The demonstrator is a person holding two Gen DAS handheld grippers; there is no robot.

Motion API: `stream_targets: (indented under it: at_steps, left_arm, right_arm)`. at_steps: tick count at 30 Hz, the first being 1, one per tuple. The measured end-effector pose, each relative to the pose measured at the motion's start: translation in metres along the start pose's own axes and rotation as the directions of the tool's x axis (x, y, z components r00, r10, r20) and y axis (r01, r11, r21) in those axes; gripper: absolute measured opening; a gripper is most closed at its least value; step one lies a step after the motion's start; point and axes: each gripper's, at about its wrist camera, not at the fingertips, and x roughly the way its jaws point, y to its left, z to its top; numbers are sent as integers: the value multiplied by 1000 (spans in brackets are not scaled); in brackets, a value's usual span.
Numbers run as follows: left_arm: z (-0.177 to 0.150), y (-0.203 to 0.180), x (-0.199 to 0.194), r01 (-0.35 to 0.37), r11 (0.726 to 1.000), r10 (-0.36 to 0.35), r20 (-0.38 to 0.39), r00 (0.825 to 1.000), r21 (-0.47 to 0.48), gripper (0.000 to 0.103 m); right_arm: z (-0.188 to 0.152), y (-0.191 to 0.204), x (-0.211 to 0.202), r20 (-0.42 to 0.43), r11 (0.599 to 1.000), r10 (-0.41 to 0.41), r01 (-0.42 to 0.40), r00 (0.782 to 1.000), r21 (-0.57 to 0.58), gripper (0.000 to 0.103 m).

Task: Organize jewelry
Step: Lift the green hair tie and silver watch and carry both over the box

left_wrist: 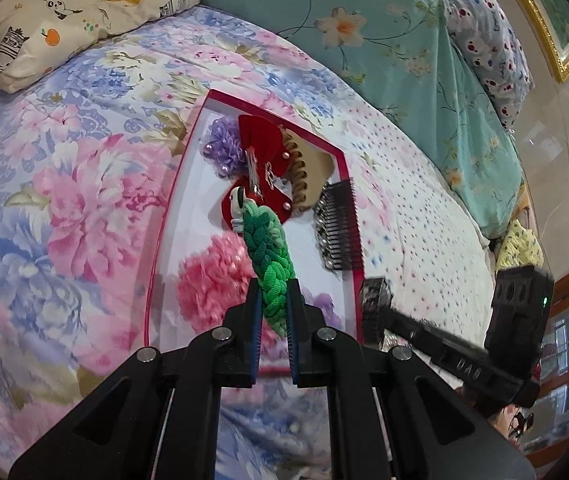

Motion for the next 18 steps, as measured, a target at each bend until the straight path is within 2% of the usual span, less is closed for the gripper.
stream_targets:
  at_steps: [9,18]
  left_arm:
    - [32,20,30,-5,999,5,-7,1000,-39,9]
    - [38,40,61,-24,997,20,-60,998,-70,9]
  right_arm:
    - [11,0,28,-25,1000,-25,25,999,-4,7]
    - [22,1,55,-43,997,-73,71,996,-27,7]
